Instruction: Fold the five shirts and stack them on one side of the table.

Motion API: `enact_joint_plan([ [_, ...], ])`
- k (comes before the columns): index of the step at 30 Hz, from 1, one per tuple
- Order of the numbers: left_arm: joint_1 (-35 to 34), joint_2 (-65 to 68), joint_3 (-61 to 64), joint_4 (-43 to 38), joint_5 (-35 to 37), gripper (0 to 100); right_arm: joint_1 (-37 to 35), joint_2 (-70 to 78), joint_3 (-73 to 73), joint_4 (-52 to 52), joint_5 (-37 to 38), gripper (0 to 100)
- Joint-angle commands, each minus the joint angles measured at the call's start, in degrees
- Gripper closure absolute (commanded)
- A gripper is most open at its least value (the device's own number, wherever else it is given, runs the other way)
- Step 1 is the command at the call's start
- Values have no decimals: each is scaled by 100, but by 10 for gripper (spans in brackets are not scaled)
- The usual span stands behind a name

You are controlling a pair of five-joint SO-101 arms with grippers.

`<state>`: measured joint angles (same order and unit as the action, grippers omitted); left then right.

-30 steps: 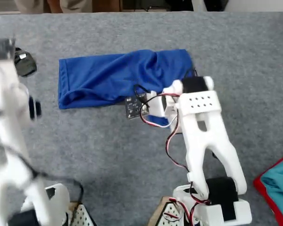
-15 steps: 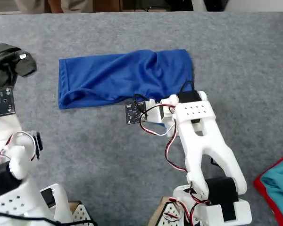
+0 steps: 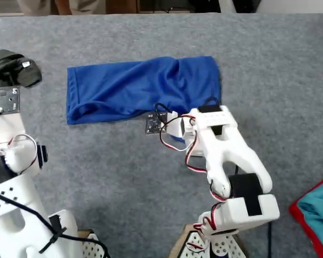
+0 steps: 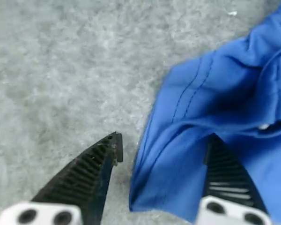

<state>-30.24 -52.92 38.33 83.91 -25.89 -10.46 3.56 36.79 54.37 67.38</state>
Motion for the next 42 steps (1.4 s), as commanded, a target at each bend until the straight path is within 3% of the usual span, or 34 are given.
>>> enact_joint_plan([
  [1, -70, 40, -26, -237, -26, 860, 110, 84, -66, -149, -79, 706],
  [11, -26, 48, -26, -396, -26, 860, 435, 637, -690, 343, -246, 709],
  [19, -79, 48, -114, -343, -193, 860, 488, 989, -1095, 668, -246, 854],
  [28, -273, 4, -149, -343, -273, 860, 479, 989, -1103, 668, -369, 912],
  [33, -273, -4, -149, -343, -273, 860, 523, 963, -1112, 668, -440, 991],
  [42, -264, -4, -149, -343, -273, 860, 567, 400, -1824, 993, -448, 991],
])
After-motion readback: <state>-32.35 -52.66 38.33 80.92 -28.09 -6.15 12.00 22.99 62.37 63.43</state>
